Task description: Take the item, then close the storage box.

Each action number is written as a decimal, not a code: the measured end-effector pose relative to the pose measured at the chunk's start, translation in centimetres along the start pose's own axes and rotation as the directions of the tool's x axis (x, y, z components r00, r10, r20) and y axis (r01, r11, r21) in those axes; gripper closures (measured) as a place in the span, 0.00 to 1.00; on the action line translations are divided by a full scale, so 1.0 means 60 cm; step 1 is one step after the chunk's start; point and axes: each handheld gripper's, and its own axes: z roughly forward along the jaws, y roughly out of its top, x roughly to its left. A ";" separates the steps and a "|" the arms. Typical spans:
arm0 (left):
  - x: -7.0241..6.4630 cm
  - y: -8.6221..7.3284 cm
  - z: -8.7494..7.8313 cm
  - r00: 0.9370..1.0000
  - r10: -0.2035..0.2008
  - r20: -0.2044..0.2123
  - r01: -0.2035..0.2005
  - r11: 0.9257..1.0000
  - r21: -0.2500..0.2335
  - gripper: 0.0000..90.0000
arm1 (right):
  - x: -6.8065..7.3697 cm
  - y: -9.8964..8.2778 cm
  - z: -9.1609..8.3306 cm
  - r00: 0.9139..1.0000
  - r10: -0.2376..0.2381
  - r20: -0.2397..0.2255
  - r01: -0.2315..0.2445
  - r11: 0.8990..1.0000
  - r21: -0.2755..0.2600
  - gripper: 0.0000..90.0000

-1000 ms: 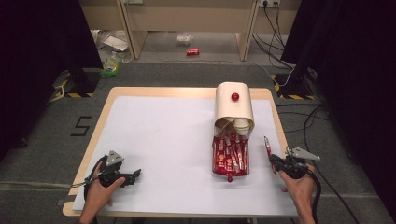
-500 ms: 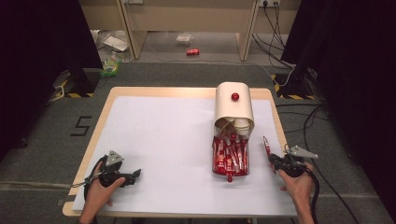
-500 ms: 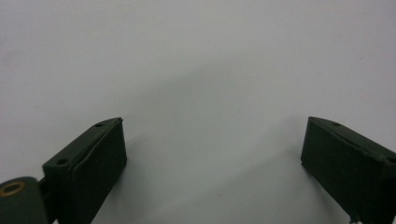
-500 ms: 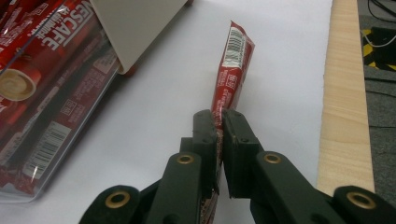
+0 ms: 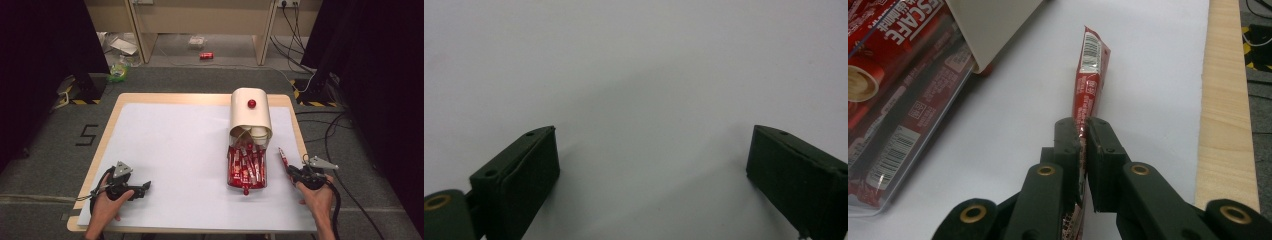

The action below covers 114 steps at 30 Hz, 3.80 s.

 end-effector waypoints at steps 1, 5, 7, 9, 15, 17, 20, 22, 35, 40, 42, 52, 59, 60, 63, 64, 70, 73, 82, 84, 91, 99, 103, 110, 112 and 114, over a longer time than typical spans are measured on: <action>0.000 0.000 0.000 1.000 0.000 0.000 0.000 1.000 0.001 0.07 | 0.000 0.000 0.001 1.000 0.003 -0.002 -0.003 1.000 0.002 0.94; 0.000 0.000 0.000 1.000 0.000 0.000 0.000 1.000 0.001 0.07 | -0.001 -0.002 0.002 1.000 -0.010 -0.001 0.010 1.000 0.010 0.94; 0.000 0.000 0.000 1.000 0.000 0.000 0.000 1.000 0.000 0.07 | -0.002 -0.002 0.003 1.000 -0.006 0.001 0.006 1.000 0.016 0.93; 0.000 0.000 0.000 1.000 0.000 0.000 0.000 1.000 0.000 0.07 | -0.002 -0.004 0.004 1.000 0.012 -0.003 -0.012 1.000 0.019 0.92; 0.000 0.000 0.000 1.000 0.000 0.000 0.000 1.000 0.000 0.07 | -0.004 -0.002 0.002 1.000 0.009 -0.001 -0.009 1.000 0.008 0.84; 0.000 0.000 0.000 1.000 0.000 0.000 0.000 1.000 0.000 0.07 | -0.004 0.001 0.000 1.000 0.003 -0.004 -0.003 1.000 0.006 0.81; 0.000 0.000 0.000 1.000 0.000 0.000 0.000 1.000 0.000 0.07 | -0.003 0.004 -0.005 1.000 0.004 -0.005 -0.004 1.000 -0.011 0.77; 0.000 0.000 0.000 1.000 0.000 0.000 0.000 1.000 0.000 0.07 | -0.003 0.007 -0.008 1.000 -0.006 -0.007 0.006 1.000 -0.029 0.72; 0.000 0.000 0.000 1.000 0.000 0.000 0.000 1.000 0.000 0.07 | 0.018 0.015 -0.032 0.999 -0.042 -0.019 0.041 0.997 -0.065 0.54; 0.000 0.000 0.000 1.000 0.000 0.000 0.000 1.000 0.000 0.07 | 0.026 0.013 -0.041 0.999 -0.044 -0.026 0.043 0.997 -0.070 0.51; 0.000 0.000 0.000 1.000 0.000 0.000 0.000 1.000 0.000 0.07 | 0.029 0.012 -0.044 0.999 -0.045 -0.026 0.043 0.996 -0.072 0.49; 0.000 0.000 0.000 1.000 -0.001 0.001 0.001 1.000 0.001 0.07 | 0.056 0.007 -0.061 0.996 -0.083 -0.043 0.079 0.993 -0.088 0.45; 0.000 0.000 0.000 1.000 -0.001 0.001 0.001 1.000 0.001 0.07 | 0.070 0.004 -0.070 0.994 -0.097 -0.053 0.092 0.992 -0.089 0.44; 0.000 0.000 0.000 1.000 -0.001 0.002 0.001 1.000 0.001 0.07 | 0.072 0.003 -0.070 0.994 -0.096 -0.055 0.091 0.992 -0.088 0.44; 0.000 0.000 0.000 1.000 -0.001 0.002 0.001 1.000 0.001 0.07 | 0.074 -0.003 -0.073 0.993 -0.098 -0.059 0.093 0.992 -0.082 0.43; 0.000 0.000 0.000 1.000 -0.001 0.002 0.001 1.000 0.001 0.07 | 0.074 -0.006 -0.074 0.993 -0.098 -0.059 0.093 0.992 -0.084 0.43; 0.000 0.000 0.000 1.000 -0.001 0.002 0.001 1.000 0.002 0.07 | 0.078 -0.018 -0.080 0.992 -0.102 -0.068 0.097 0.992 -0.081 0.43; 0.000 0.000 0.000 1.000 -0.001 0.001 0.001 1.000 0.002 0.06 | 0.081 -0.023 -0.083 0.991 -0.106 -0.077 0.100 0.992 -0.078 0.43; 0.000 0.000 0.000 1.000 -0.001 0.001 0.001 1.000 0.001 0.06 | 0.096 -0.035 -0.084 0.987 -0.121 -0.107 0.114 0.991 -0.067 0.42; 0.000 0.000 0.000 1.000 -0.001 0.001 0.001 1.000 0.002 0.06 | 0.099 -0.036 -0.084 0.986 -0.127 -0.111 0.120 0.990 -0.068 0.41; 0.000 0.000 0.000 1.000 -0.001 0.001 0.001 1.000 0.002 0.06 | 0.112 -0.038 -0.080 0.981 -0.148 -0.127 0.140 0.988 -0.065 0.40; 0.000 0.000 0.000 1.000 0.000 0.001 0.000 1.000 0.001 0.07 | 0.124 -0.039 -0.070 0.976 -0.165 -0.144 0.158 0.986 -0.061 0.40; 0.000 0.000 0.000 1.000 0.000 0.000 0.000 1.000 0.000 0.06 | 0.130 -0.040 -0.067 0.973 -0.177 -0.146 0.169 0.984 -0.062 0.40; 0.000 0.000 0.000 1.000 0.000 0.000 0.000 1.000 -0.001 0.07 | 0.143 -0.038 -0.055 0.971 -0.201 -0.132 0.193 0.979 -0.070 0.39; 0.000 0.000 0.000 1.000 0.001 -0.001 -0.001 1.000 -0.001 0.07 | 0.146 -0.038 -0.052 0.969 -0.207 -0.137 0.199 0.977 -0.069 0.39; 0.000 0.000 0.000 1.000 0.000 0.000 0.000 1.000 -0.001 0.07 | 0.150 -0.038 -0.049 0.967 -0.211 -0.142 0.204 0.977 -0.064 0.39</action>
